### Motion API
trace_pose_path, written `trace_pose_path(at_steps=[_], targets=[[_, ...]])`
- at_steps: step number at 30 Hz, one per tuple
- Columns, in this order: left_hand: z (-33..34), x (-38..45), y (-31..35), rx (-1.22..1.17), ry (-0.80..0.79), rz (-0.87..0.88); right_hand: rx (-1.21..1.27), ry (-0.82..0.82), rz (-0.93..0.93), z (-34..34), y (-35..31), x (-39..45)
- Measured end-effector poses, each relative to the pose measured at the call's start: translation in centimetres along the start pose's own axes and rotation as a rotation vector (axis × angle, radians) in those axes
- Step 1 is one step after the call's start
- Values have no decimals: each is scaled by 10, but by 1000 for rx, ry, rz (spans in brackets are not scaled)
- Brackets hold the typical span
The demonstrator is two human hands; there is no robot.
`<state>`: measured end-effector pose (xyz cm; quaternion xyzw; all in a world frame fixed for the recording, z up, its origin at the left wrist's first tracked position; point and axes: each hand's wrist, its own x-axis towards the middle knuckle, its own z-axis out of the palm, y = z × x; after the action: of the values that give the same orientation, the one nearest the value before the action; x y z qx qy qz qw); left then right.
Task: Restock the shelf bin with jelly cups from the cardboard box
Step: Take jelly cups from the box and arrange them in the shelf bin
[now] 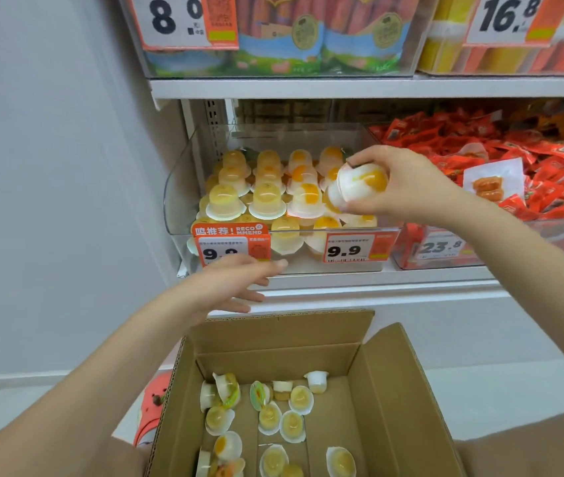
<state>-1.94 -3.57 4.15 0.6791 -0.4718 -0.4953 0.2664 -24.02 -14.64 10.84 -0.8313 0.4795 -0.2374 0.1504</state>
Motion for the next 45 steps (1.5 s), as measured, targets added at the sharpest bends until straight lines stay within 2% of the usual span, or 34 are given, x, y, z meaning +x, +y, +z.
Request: trace_pose_path(at_steps=[4,7,20,26,29,33,34,36,38,40,42,45], targets=[[-13,14,-12,244,202,54,-330,-172,12,3,7,49],[-21,17,-17,381,286,93,-377,-290,35,14,16,67],[-18,28,-23,428,260,98,-476,-479,70,31,12,82],[-16,31,-27,492,264,99,-472,-469,60,35,15,80],[-13,35,-33,539,259,90,-454,-384,37,30,18,67],[1,43,-48,584,251,97,-370,78,-164,39,16,11],[8,46,-57,608,240,88,-301,131,-213,46,15,-10],[27,48,-82,720,181,61,-214,123,-331,67,13,-50],[47,50,-111,907,41,35,-211,-6,-442,93,18,-81],[62,55,-140,1015,-111,20,-246,-265,-422,123,25,-103],[71,64,-171,1018,-205,24,-303,-538,-329,159,39,-120],[82,77,-220,999,-258,-27,-336,-870,-106,218,75,-138]])
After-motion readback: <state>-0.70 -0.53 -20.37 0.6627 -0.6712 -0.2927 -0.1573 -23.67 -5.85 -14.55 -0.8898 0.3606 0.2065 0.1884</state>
